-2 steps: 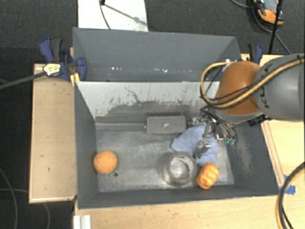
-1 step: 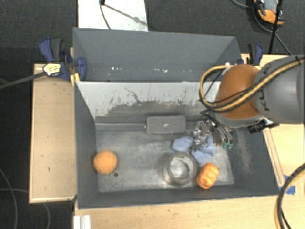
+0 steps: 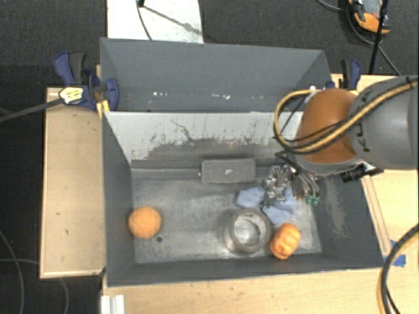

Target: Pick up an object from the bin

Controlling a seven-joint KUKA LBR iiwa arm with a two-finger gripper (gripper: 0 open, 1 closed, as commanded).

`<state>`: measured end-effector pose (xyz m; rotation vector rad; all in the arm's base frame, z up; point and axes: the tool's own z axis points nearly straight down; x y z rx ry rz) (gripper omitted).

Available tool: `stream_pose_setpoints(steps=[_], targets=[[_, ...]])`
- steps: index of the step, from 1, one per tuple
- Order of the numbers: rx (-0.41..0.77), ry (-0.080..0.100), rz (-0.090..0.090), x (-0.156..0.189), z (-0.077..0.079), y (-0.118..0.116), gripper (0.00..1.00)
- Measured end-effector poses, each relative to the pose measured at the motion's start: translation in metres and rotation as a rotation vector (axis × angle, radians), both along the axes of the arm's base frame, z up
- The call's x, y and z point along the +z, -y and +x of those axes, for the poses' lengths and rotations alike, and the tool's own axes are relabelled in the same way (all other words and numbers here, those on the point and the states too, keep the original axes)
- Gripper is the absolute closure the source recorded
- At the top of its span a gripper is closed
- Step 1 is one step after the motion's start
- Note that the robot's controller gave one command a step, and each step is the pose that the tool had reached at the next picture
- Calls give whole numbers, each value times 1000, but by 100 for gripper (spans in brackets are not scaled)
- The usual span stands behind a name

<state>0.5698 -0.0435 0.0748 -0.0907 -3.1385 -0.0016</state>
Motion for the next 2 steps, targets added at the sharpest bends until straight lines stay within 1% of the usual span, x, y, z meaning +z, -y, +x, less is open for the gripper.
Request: stream_pose_setpoints(steps=[1,2], targets=[[0,-2,0,4,-1,0,100],[0,-8,1,24,-3,0,100]])
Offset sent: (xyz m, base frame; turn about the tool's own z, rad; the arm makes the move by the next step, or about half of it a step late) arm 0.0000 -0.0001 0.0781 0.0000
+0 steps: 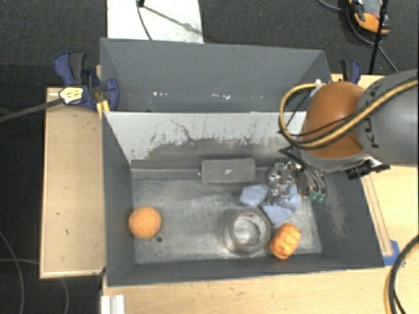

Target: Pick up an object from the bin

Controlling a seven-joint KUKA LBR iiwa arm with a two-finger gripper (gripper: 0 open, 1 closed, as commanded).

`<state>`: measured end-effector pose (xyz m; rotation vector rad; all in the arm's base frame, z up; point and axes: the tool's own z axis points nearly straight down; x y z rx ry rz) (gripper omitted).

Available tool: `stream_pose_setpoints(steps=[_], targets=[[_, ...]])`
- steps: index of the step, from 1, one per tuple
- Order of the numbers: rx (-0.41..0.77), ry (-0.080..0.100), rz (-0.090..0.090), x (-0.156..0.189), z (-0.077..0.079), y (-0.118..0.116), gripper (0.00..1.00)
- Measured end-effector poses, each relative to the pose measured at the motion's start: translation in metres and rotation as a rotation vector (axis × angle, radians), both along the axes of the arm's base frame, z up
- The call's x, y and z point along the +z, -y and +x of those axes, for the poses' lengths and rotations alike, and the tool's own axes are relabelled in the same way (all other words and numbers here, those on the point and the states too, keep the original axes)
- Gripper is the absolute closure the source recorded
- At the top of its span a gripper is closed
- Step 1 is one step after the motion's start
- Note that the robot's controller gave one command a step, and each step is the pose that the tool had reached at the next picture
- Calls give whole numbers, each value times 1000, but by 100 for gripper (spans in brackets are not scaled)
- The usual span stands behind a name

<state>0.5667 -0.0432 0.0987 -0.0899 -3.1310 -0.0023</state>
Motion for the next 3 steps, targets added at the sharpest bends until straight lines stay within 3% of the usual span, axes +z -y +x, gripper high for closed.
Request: stream_pose_setpoints(steps=[3], targets=[[1,12,-1,58,3,0,100]])
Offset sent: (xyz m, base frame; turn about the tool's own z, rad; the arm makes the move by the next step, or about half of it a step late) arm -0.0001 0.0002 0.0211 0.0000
